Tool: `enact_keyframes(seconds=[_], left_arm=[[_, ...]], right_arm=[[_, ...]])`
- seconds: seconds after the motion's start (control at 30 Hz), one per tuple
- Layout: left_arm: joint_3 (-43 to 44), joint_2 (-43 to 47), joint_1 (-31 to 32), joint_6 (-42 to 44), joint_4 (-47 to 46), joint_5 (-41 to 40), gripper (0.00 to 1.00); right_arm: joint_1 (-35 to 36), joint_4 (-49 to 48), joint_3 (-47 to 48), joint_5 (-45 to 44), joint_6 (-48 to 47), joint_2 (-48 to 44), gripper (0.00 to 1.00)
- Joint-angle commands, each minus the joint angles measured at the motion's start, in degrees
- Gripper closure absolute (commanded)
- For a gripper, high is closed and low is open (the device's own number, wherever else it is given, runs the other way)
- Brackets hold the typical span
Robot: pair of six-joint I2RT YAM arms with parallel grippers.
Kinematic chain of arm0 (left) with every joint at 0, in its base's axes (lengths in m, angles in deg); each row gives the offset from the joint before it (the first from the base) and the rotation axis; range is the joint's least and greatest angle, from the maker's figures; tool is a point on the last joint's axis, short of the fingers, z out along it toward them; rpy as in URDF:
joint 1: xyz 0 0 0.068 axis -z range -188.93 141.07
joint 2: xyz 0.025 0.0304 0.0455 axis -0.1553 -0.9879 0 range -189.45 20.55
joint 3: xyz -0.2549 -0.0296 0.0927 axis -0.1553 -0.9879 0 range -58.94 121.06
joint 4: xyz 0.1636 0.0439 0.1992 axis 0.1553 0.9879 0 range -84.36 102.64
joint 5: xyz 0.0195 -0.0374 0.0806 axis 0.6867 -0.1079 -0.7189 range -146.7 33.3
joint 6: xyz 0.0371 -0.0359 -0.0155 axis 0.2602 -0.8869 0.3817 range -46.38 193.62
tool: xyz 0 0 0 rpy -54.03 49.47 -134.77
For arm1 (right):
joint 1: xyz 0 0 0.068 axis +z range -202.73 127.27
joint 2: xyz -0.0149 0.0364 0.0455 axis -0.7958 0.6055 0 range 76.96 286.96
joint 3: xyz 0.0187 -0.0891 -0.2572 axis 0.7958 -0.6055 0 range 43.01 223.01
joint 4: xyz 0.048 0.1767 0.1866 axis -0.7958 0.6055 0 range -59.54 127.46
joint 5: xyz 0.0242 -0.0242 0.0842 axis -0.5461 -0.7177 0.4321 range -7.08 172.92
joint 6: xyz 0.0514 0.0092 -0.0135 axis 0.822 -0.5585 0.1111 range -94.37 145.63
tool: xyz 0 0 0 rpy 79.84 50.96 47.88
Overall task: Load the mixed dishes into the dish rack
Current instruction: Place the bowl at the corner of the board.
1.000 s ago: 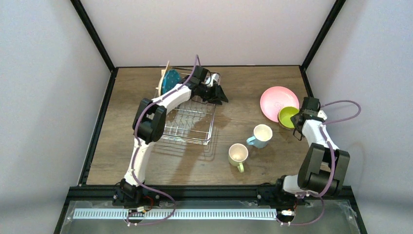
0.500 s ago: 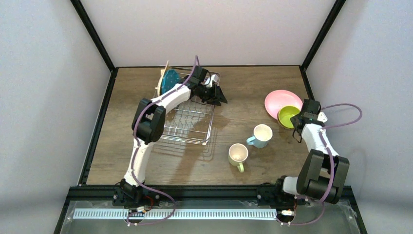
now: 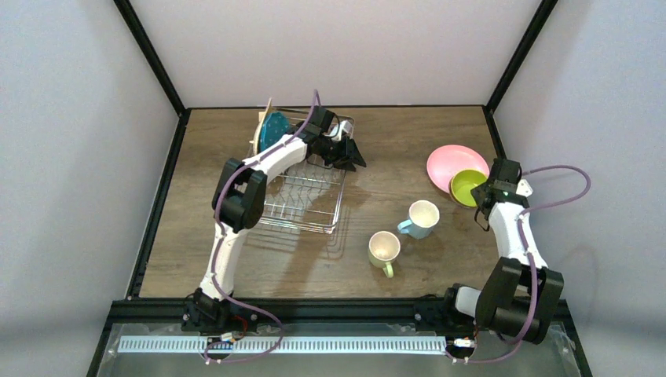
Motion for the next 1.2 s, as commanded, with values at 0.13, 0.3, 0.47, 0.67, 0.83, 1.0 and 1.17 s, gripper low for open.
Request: enact_keyframes(seconds=[0.13, 0.3, 0.47, 0.67, 0.83, 1.0, 1.17], left_arm=[[-3.21, -2.42, -2.17, 1.79, 11.11, -6.9, 0.0], [-2.33, -2.71, -2.12, 2.26, 12.5, -7.19, 0.0], [0.41, -3.52, -2.17, 2.5, 13.85, -7.06, 0.0], [2.58, -4.52, -2.13, 1.69, 14.24, -6.35, 0.0], [4.16, -5.28, -2.19, 1.47, 14.95, -6.26, 0.0], [5.18, -5.86, -2.17, 1.29, 15.01, -5.48, 0.0], [5.72, -5.78, -2.17, 0.87, 14.65, -3.78, 0.0]], right_arm=[[-0.12, -0.24, -4.4, -0.21, 1.42, -4.87, 0.99], [-0.13, -1.24, -6.89, 0.64, 2.37, -4.62, 0.98], [-0.1, -3.29, -8.11, 1.58, 2.6, -2.69, 0.88], [-0.09, -4.15, -7.69, 1.65, 1.56, -1.32, 0.55], [-0.04, -3.8, -5.94, 1.91, 0.49, -0.74, 0.37], [-0.09, -3.57, -3.64, 1.81, -1.25, -1.4, 0.3], [-0.11, -3.13, -0.97, 2.29, -3.48, -2.01, 0.26]])
